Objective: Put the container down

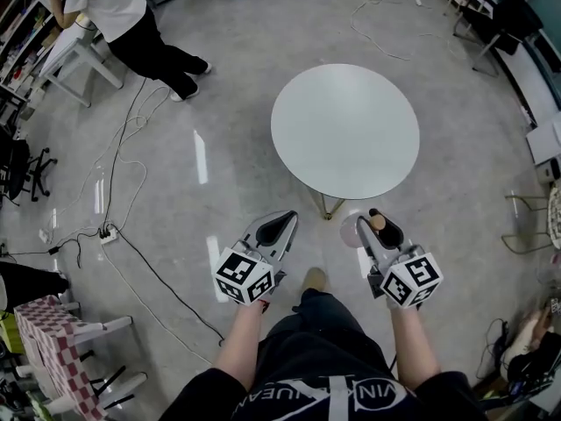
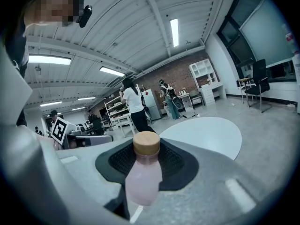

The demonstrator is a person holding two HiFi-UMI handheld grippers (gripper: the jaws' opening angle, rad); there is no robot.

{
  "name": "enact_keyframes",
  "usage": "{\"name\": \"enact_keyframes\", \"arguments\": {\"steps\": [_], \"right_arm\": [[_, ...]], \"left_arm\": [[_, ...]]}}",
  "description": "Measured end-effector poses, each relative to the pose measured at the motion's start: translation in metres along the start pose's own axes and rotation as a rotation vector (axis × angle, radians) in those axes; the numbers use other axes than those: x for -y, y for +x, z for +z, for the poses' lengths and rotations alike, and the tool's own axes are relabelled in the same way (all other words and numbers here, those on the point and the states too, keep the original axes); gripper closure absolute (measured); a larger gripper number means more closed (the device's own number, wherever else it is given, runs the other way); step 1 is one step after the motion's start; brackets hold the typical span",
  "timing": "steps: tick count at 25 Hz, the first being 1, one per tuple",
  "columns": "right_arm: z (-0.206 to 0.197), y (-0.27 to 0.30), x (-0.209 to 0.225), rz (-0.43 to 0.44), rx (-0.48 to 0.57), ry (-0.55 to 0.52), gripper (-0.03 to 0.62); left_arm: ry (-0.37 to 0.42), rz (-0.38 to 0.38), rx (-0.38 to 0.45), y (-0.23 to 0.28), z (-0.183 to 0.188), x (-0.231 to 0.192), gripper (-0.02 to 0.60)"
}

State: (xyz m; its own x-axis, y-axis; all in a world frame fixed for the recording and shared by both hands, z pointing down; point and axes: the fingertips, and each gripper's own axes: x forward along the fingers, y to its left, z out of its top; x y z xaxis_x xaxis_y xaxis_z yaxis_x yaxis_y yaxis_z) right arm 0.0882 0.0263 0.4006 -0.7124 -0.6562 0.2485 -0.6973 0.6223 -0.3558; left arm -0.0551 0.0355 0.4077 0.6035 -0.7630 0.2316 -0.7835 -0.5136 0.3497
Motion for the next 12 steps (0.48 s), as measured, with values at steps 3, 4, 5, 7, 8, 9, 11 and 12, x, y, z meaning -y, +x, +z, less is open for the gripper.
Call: {"name": "enact_keyframes", "arguments": {"steps": [3,4,5,7,8,9,11,12], "right_arm": [[0.004,0.006,0.005,0.007,-0.006,-0.004,0.462],[0.005,0.009,0.007,0.008,-0.007,-0.003,0.462],[0.005,0.012,0.008,0.009,-0.007,-0.002,0.462],[0.005,0.017,0.010,0.008,-0.009,0.000,0.462],[0.005,0.020,0.010,0.007,-0.010,0.001,0.462],[0.005,0.021,0.012,0.005,-0.010,0.003,0.462],[0.005,0.023,0.017,-0.001,-0.011,0.007,0.462],[0.006,0.023,0.020,-0.005,-0.010,0.010,0.462]], "left_arm": [[-0.004,0.003,0.013,0.008,0.006,-0.005,0.567],[-0.005,0.004,0.016,0.010,0.007,-0.007,0.567],[-0.008,0.005,0.017,0.011,0.007,-0.010,0.568],[-0.014,0.004,0.017,0.014,0.006,-0.015,0.568],[-0.017,0.003,0.015,0.014,0.005,-0.016,0.568],[-0.019,0.000,0.014,0.016,0.004,-0.017,0.567],[-0.021,-0.005,0.009,0.021,0.003,-0.017,0.568],[-0.021,-0.008,0.007,0.025,0.003,-0.016,0.568]]}}
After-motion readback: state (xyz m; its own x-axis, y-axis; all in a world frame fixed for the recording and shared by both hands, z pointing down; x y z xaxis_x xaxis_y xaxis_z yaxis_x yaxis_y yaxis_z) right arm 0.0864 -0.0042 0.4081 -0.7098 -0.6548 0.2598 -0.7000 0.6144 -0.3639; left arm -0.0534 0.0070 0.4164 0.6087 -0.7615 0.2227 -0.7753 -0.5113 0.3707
